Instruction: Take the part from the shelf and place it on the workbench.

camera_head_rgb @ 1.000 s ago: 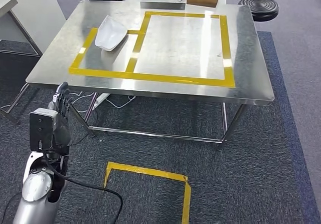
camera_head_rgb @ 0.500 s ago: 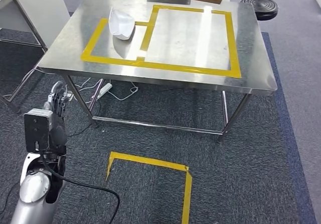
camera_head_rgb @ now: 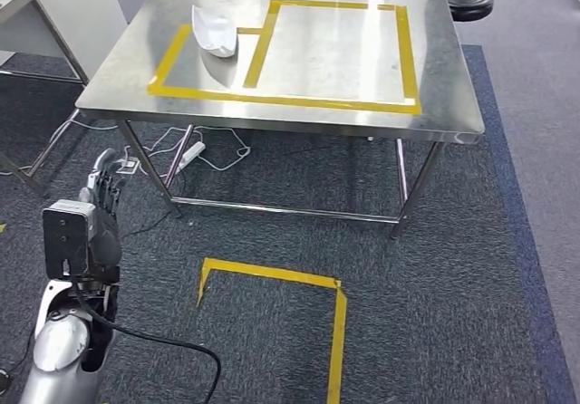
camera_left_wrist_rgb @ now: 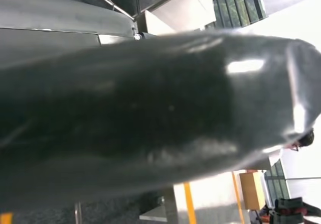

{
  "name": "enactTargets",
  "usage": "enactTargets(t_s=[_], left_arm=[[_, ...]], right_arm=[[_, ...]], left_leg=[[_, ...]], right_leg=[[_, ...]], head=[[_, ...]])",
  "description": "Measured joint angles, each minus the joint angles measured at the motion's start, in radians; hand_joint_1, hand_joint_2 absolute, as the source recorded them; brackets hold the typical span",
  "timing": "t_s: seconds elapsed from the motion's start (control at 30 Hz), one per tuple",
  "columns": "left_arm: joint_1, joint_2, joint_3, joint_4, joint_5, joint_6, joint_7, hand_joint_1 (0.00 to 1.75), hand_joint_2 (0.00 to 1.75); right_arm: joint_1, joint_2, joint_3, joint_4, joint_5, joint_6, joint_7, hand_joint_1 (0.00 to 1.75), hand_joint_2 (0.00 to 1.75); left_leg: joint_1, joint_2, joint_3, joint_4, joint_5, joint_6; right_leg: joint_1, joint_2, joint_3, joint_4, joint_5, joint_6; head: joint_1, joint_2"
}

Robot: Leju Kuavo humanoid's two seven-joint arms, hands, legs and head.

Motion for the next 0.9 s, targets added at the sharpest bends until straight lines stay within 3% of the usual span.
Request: enactTargets(t_s=[0.03, 0.07, 0.13, 0.2, 0.23, 0.27, 0.3, 0.37, 0.4, 0.43, 0.47, 0.5, 0.53, 0.6, 0.63, 0.67, 0.73, 0.8, 0.87, 0.9], left_arm=[[-0.001, 0.000, 0.000, 0.000, 0.000, 0.000, 0.000, 0.00, 0.00], [-0.001, -0.001, 0.000, -0.001, 0.000, 0.000, 0.000, 0.00, 0.00], [0.001, -0.001, -0.001, -0.003, 0.000, -0.001, 0.000, 0.00, 0.00], [0.002, -0.001, -0.001, -0.003, 0.000, -0.001, 0.000, 0.00, 0.00], [0.002, -0.001, -0.001, -0.003, 0.000, -0.002, 0.000, 0.00, 0.00], [0.002, -0.002, -0.001, -0.003, 0.000, -0.002, 0.000, 0.00, 0.00], [0.002, -0.002, -0.001, -0.004, 0.000, -0.002, 0.000, 0.00, 0.00], [0.002, -0.003, -0.002, -0.004, -0.002, -0.003, 0.001, 0.00, 0.00], [0.003, -0.003, -0.002, -0.004, -0.004, -0.003, 0.001, 0.00, 0.00], [0.004, -0.003, -0.002, -0.004, -0.006, -0.003, 0.001, 0.00, 0.00], [0.005, -0.002, -0.002, -0.004, -0.008, -0.003, 0.002, 0.00, 0.00], [0.005, -0.002, -0.002, -0.004, -0.010, -0.003, 0.002, 0.00, 0.00], [0.006, -0.002, -0.002, -0.004, -0.012, -0.003, 0.003, 0.00, 0.00], [0.008, -0.002, -0.002, -0.005, -0.015, -0.002, 0.004, 0.00, 0.00], [0.009, -0.002, -0.002, -0.005, -0.017, -0.001, 0.005, 0.00, 0.00], [0.011, -0.002, -0.003, -0.006, -0.017, -0.001, 0.006, 0.00, 0.00], [0.016, -0.002, -0.003, -0.006, -0.017, -0.001, 0.008, 0.00, 0.00], [0.023, -0.002, -0.003, -0.006, -0.015, -0.002, 0.013, 0.00, 0.00], [0.032, -0.002, -0.003, -0.005, -0.005, -0.005, 0.021, 0.00, 0.00], [0.038, -0.002, -0.003, -0.005, 0.001, -0.007, 0.024, 0.00, 0.00]], right_arm=[[-0.001, 0.000, 0.000, 0.000, 0.000, 0.000, 0.000, 0.00, 0.00], [-0.001, 0.000, 0.000, -0.001, 0.000, 0.000, 0.000, 0.00, 0.00], [-0.001, 0.000, 0.000, -0.002, 0.000, 0.000, 0.000, 0.00, 0.00], [0.002, 0.000, 0.000, -0.002, 0.000, 0.000, 0.000, 0.00, 0.00], [0.004, 0.000, 0.000, -0.001, 0.000, 0.000, 0.001, 0.00, 0.00], [0.006, 0.000, 0.000, -0.001, 0.000, 0.000, 0.001, 0.00, 0.00], [0.007, 0.000, 0.000, -0.001, 0.000, 0.000, 0.001, 0.00, 0.00], [0.006, 0.001, 0.000, -0.001, 0.000, 0.000, 0.000, 0.00, 0.00], [0.004, 0.001, 0.001, -0.001, 0.000, 0.000, 0.000, 0.00, 0.00], [0.004, 0.001, 0.001, -0.001, 0.000, 0.000, 0.000, 0.00, 0.00], [0.004, 0.001, 0.001, -0.001, 0.000, 0.000, 0.000, 0.00, 0.00], [0.004, 0.001, 0.001, -0.001, 0.000, 0.000, 0.001, 0.00, 0.00], [0.004, 0.001, 0.000, -0.001, 0.000, 0.000, 0.000, 0.00, 0.00], [0.001, 0.001, 0.000, -0.001, 0.001, -0.001, 0.000, 0.00, 0.00], [-0.001, 0.001, 0.000, -0.001, 0.001, -0.003, -0.001, 0.00, 0.00], [-0.002, 0.001, 0.000, -0.001, 0.001, -0.004, -0.002, 0.00, 0.00], [-0.001, 0.001, 0.000, -0.001, 0.001, -0.004, -0.002, 0.00, 0.00], [0.002, 0.001, 0.000, -0.001, 0.001, -0.003, -0.001, 0.00, 0.00], [0.002, 0.001, -0.001, -0.001, -0.001, 0.001, -0.001, 0.00, 0.00], [0.003, 0.002, -0.001, -0.001, -0.001, 0.004, -0.001, 0.00, 0.00]], left_leg=[[0.003, 0.000, 0.052, -0.072, 0.011, -0.006], [0.005, -0.002, 0.096, -0.137, 0.011, -0.005], [0.003, -0.006, 0.135, -0.207, -0.005, 0.007], [0.000, -0.005, 0.120, -0.209, 0.007, 0.032], [-0.001, -0.003, 0.111, -0.208, 0.017, 0.043], [0.000, -0.002, 0.099, -0.208, 0.028, 0.053], [0.000, 0.000, 0.085, -0.209, 0.040, 0.060], [-0.003, 0.000, 0.053, -0.209, 0.064, 0.067], [-0.005, 0.000, 0.036, -0.209, 0.076, 0.067], [-0.007, 0.000, 0.020, -0.208, 0.087, 0.067], [-0.008, 0.000, 0.004, -0.208, 0.098, 0.065], [-0.009, 0.000, -0.009, -0.208, 0.109, 0.063], [-0.009, 0.000, -0.020, -0.207, 0.120, 0.060], [-0.011, 0.000, -0.034, -0.205, 0.138, 0.051], [-0.011, 0.001, -0.036, -0.205, 0.146, 0.045], [-0.011, 0.001, -0.036, -0.206, 0.153, 0.039], [-0.007, 0.001, -0.039, -0.203, 0.151, 0.026], [-0.005, 0.001, -0.057, -0.150, 0.091, 0.015], [-0.004, 0.000, -0.096, -0.022, 0.001, 0.007], [-0.004, 0.000, -0.112, 0.038, -0.024, 0.004]], right_leg=[[-0.001, 0.000, -0.014, 0.007, 0.007, 0.006], [-0.001, 0.002, -0.024, 0.013, 0.014, 0.012], [0.002, 0.004, -0.035, 0.018, 0.031, 0.024], [-0.002, 0.006, -0.041, 0.014, 0.045, 0.036], [-0.004, 0.006, -0.047, 0.021, 0.032, 0.041], [-0.005, 0.007, -0.059, 0.044, 0.000, 0.046], [-0.006, 0.007, -0.074, 0.089, -0.050, 0.049], [-0.006, 0.006, -0.105, 0.223, -0.149, 0.052], [-0.006, 0.006, -0.112, 0.283, -0.167, 0.052], [-0.006, 0.007, -0.110, 0.320, -0.157, 0.051], [-0.005, 0.007, -0.092, 0.325, -0.124, 0.048], [-0.005, 0.007, -0.059, 0.297, -0.090, 0.044], [-0.003, 0.007, -0.008, 0.237, -0.075, 0.039], [0.001, 0.006, 0.102, 0.081, -0.104, 0.030], [0.003, 0.007, 0.135, 0.026, -0.128, 0.027], [0.006, 0.007, 0.149, -0.002, -0.139, 0.024], [0.005, 0.005, 0.140, -0.006, -0.130, 0.011], [0.002, 0.002, 0.131, -0.008, -0.115, -0.005], [0.002, 0.001, 0.121, -0.007, -0.101, -0.011], [0.002, 0.001, 0.116, -0.006, -0.095, -0.011]], head=[[-0.001, 0.000], [-0.002, 0.000], [-0.003, 0.000], [-0.001, 0.000], [0.000, 0.000], [0.002, 0.000], [0.004, 0.000], [0.006, 0.000], [0.006, 0.000], [0.006, 0.000], [0.006, 0.000], [0.006, 0.000], [0.006, 0.000], [0.006, 0.000], [0.005, 0.000], [0.005, 0.000], [0.005, 0.000], [0.002, 0.000], [-0.001, 0.000], [-0.001, 0.000]])
